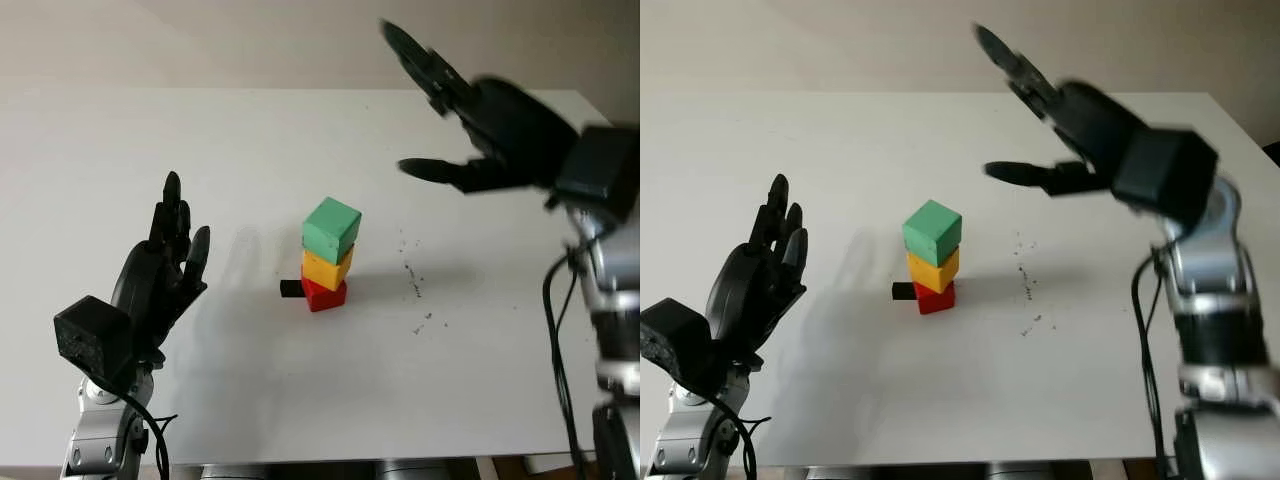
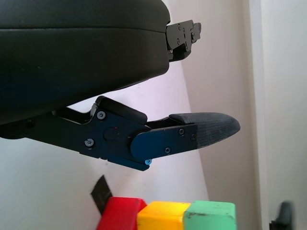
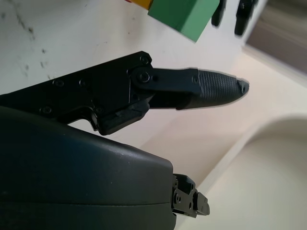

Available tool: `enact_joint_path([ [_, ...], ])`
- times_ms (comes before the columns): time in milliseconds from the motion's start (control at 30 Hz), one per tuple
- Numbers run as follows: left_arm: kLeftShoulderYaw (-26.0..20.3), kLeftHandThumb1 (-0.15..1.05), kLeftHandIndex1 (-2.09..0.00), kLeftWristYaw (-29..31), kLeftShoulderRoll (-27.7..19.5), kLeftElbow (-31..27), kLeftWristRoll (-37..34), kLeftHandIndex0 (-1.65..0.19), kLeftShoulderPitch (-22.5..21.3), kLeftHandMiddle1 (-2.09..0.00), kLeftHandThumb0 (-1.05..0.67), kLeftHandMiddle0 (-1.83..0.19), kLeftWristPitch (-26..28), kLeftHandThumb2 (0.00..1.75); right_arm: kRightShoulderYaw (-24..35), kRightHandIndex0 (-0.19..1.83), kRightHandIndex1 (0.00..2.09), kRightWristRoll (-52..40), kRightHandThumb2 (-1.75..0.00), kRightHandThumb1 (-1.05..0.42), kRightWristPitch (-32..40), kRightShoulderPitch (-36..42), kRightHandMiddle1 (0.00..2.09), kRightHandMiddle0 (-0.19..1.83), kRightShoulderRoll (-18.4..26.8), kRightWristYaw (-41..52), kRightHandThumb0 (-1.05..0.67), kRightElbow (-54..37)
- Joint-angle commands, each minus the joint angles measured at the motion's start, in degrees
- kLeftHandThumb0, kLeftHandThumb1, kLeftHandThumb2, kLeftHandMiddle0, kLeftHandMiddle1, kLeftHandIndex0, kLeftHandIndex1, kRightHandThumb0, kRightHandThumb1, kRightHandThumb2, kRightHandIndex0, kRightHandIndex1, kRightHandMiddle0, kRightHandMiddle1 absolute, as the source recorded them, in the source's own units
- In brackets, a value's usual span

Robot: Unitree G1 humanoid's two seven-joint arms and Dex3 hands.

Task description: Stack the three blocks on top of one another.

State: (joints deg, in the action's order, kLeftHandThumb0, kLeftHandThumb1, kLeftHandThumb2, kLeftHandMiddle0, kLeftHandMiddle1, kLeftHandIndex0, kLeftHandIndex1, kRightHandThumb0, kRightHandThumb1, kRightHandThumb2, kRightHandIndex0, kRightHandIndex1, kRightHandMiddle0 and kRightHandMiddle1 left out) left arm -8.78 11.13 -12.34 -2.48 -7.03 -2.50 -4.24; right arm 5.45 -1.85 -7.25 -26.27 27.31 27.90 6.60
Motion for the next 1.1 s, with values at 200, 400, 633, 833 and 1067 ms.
enact_joint_path([
  [200, 0.05, 1.05, 0.0, 1.23, -0.03, 3.04, -0.99, 0.19, -2.47, 0.0, -0.77, 0.19, -1.3, 0.57, 0.42, -0.19, 0.0, -0.85, -0.67, -1.05, 8.83, 12.96, 0.0, -0.19, -8.16, -10.98, -0.65, -8.2],
  [400, 1.16, 1.05, 0.0, 3.36, -0.02, 5.67, -0.97, 0.19, -3.56, 0.0, -0.77, 0.19, -3.24, 0.62, -0.85, -0.19, 0.0, -0.58, -0.72, -1.05, 11.55, 16.9, 0.0, -0.19, -13.26, -15.97, -0.67, -9.76],
  [633, 2.35, 1.05, 0.0, 3.97, 1.02, 8.08, -0.78, 0.19, -4.42, 0.0, -0.75, 0.19, -6.41, 0.63, -3.37, -0.19, 0.0, -0.91, -0.77, -1.05, 10.76, 17.43, 0.0, -0.19, -20.53, -20.24, -0.69, -7.65],
  [833, 2.93, 1.05, 0.0, 3.49, 1.96, 6.87, -0.73, 0.19, -3.91, 0.0, -0.75, 0.19, -6.01, 0.63, -4.84, -0.19, 0.0, 0.46, -0.78, -1.05, 9.82, 17.31, 0.0, -0.19, -22.1, -21.64, -0.71, -6.47],
  [1067, 3.67, 1.05, 0.0, 3.48, 2.1, 6.6, -0.58, 0.19, -3.18, 0.0, -0.76, 0.19, -6.14, 0.62, -4.57, -0.19, 0.0, 0.47, -0.79, -1.05, 11.2, 18.02, 0.0, -0.19, -21.34, -21.29, -0.7, -7.86],
])
